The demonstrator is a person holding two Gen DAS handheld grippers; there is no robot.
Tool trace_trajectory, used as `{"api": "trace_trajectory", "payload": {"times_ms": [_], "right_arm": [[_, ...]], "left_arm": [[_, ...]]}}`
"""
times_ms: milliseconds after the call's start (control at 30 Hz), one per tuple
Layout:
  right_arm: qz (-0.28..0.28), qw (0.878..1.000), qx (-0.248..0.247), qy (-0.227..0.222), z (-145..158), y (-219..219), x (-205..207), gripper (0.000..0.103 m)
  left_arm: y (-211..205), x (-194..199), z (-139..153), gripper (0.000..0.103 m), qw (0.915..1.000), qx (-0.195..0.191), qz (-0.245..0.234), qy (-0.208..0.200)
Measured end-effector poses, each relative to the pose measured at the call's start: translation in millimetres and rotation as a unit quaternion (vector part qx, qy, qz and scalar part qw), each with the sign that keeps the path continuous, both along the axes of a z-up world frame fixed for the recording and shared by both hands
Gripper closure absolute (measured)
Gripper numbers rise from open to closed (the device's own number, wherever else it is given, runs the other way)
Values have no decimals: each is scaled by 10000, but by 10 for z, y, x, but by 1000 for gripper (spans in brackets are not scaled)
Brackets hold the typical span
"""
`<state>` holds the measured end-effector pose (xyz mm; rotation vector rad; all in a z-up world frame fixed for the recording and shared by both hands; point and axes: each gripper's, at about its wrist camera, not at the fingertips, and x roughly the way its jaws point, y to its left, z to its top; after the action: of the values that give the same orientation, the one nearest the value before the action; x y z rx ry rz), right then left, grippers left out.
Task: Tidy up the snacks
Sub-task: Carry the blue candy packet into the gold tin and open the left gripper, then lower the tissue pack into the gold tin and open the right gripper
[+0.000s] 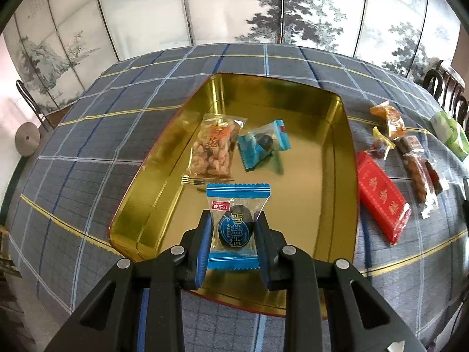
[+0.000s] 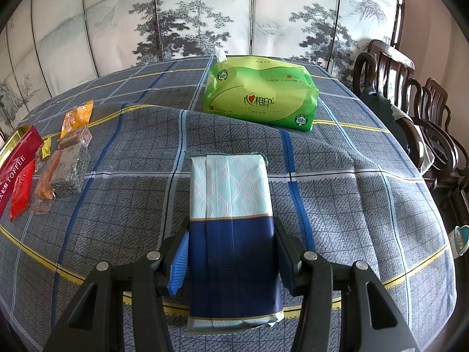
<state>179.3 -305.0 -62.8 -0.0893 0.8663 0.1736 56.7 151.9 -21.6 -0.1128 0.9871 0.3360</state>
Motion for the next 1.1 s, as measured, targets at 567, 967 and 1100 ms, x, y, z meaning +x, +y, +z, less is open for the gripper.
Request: {"api": "trace_trajectory", "payload": {"times_ms": [567,967,1100], "right_arm": [[-31,10000,-10,-2,2,-3,-4,52],[-146,9999,-42,-7,12,-39,-20,51],[-191,9998,-53,-7,15,-53,-20,51]], "left_arm": [[193,39,-80,76,9998,98,20,-150],[284,7,-16,48,9972,426,-23,-611],[271,-43,12,41,9950,532,-155,-836]]}}
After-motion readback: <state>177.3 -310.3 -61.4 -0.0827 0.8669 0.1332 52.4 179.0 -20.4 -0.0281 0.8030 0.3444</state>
